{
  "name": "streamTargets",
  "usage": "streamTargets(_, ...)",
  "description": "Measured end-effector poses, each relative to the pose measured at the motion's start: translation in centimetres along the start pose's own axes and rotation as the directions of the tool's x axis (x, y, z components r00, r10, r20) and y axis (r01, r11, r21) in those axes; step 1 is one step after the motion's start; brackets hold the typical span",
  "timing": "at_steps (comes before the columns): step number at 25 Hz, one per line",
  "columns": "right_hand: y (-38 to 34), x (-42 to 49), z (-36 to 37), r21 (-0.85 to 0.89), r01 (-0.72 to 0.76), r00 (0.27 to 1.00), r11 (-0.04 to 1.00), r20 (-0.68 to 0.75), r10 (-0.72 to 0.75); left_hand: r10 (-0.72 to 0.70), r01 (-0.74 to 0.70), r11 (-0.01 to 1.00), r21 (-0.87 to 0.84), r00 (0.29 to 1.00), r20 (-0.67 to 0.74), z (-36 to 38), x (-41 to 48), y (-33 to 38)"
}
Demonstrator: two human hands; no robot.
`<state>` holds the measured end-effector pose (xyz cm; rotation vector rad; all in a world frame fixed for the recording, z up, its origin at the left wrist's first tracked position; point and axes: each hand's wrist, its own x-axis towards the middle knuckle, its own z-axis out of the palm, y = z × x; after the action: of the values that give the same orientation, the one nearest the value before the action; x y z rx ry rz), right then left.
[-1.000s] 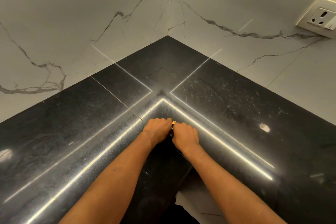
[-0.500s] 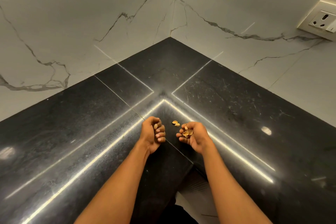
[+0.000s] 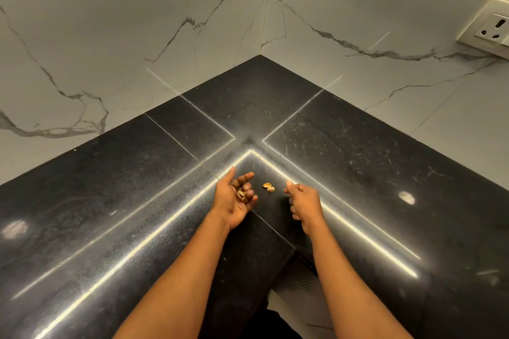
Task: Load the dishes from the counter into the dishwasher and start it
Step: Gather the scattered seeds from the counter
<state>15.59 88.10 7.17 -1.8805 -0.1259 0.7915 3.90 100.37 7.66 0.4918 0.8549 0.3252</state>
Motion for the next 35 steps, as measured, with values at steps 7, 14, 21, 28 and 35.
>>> streamTargets(7, -1.3, 0.6, 2.0, -0.715, 0.195, 0.972, 0.672, 0.051, -0.228, 0.420, -0.181, -0.127, 0.975, 0.881, 0.218, 1.5, 1.0, 0.4)
streamTargets(14, -1.8, 0.8, 2.4, -0.763, 0.187, 0.976, 0.619, 0.073, -0.205, 0.254, -0.206, -0.557, 0.804, 0.880, 0.401, 3.4, 2.7, 1.1)
streamTargets(21, -1.1, 1.0, 2.2, -0.676, 0.188, 0.982, 0.713, 0.118, -0.147, 0.254, -0.196, 0.043, 0.980, 0.950, 0.179, 1.4, 3.7, 0.2)
streamTargets(28, -2.5, -0.2, 1.6, 0.277, -0.343, 0.914, 0.898, 0.318, 0.252, -0.045, 0.042, 0.997, 0.070, 0.999, 0.030, 0.4, -0.3, -1.0)
streamTargets(35, -0.4, -2.6, 4.6, 0.509, -0.249, 0.965, 0.824, 0.200, 0.168, 0.129, -0.162, 0.919, -0.359, 0.985, -0.112, -1.4, -2.9, -3.2)
